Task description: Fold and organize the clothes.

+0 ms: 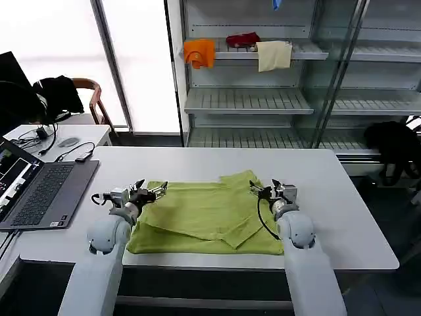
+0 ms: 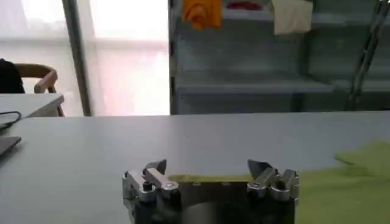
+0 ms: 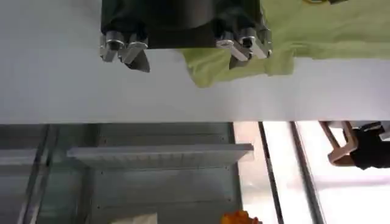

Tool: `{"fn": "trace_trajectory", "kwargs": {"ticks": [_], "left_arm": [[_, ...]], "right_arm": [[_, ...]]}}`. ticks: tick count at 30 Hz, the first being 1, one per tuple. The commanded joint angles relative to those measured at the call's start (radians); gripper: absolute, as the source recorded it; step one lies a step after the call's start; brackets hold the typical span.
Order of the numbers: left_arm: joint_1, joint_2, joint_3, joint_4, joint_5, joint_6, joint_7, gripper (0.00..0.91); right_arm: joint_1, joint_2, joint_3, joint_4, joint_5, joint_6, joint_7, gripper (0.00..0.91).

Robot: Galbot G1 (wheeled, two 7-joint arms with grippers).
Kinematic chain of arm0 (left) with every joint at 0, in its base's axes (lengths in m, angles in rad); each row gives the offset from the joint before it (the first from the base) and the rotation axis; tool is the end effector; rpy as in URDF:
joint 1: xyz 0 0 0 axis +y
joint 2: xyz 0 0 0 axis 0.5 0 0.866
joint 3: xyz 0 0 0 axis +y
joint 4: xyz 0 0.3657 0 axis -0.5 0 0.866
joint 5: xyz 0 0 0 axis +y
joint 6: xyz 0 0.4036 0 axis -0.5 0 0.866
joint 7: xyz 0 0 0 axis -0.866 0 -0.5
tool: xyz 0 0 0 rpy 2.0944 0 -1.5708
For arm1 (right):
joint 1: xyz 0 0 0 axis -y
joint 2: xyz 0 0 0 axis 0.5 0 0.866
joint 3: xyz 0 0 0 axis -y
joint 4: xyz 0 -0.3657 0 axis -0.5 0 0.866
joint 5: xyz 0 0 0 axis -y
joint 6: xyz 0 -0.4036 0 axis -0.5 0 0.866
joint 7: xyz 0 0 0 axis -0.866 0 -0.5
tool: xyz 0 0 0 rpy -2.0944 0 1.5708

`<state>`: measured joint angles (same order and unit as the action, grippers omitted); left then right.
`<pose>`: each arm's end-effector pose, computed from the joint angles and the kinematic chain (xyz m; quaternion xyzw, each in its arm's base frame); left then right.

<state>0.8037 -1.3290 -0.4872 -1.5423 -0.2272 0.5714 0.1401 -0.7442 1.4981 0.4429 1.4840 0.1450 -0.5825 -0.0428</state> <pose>0.4804 0.0761 -0.2616 -0.0790 -0.9802 0.0001 0.1815 0.5025 0.0032 -0.2641 0.0676 -0.9801 -0.0199 0.1856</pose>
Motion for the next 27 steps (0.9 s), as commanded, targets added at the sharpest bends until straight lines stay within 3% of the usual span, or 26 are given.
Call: {"fn": "trace_trajectory", "kwargs": {"ticks": [1,15,19,21,22,23,25,27], "left_arm": [[-0.129,0.003,0.024,0.177,0.04,0.006,0.025,0.907],[-0.14,0.008,0.02,0.24,0.098,0.006,0.026,0.907],[-0.136,0.004,0.02,0.239,0.098,0.006,0.028,0.897],[-0.136,0.001,0.021,0.243,0.099,0.006,0.028,0.776],[-0.136,0.001,0.023,0.244,0.099,0.006,0.028,0.776],[-0.136,0.001,0.024,0.247,0.1,0.006,0.028,0.746],[-0.139,-0.001,0.026,0.252,0.101,0.006,0.029,0.695],[-0.142,-0.003,0.026,0.258,0.103,0.006,0.031,0.524]], "right_arm": [[0.083,0.031,-0.008,-0.126,-0.014,0.001,-0.003,0.907],[0.156,0.083,-0.002,-0.231,-0.105,0.002,-0.011,0.907],[0.159,0.087,0.001,-0.242,-0.112,0.002,-0.011,0.786],[0.161,0.086,-0.001,-0.244,-0.116,0.002,-0.011,0.675],[0.163,0.085,-0.001,-0.246,-0.119,0.002,-0.011,0.635],[0.166,0.085,-0.001,-0.25,-0.127,0.002,-0.01,0.524],[0.168,0.083,-0.003,-0.254,-0.134,0.002,-0.011,0.403],[0.167,0.082,-0.004,-0.257,-0.142,0.002,-0.016,0.272]]}}
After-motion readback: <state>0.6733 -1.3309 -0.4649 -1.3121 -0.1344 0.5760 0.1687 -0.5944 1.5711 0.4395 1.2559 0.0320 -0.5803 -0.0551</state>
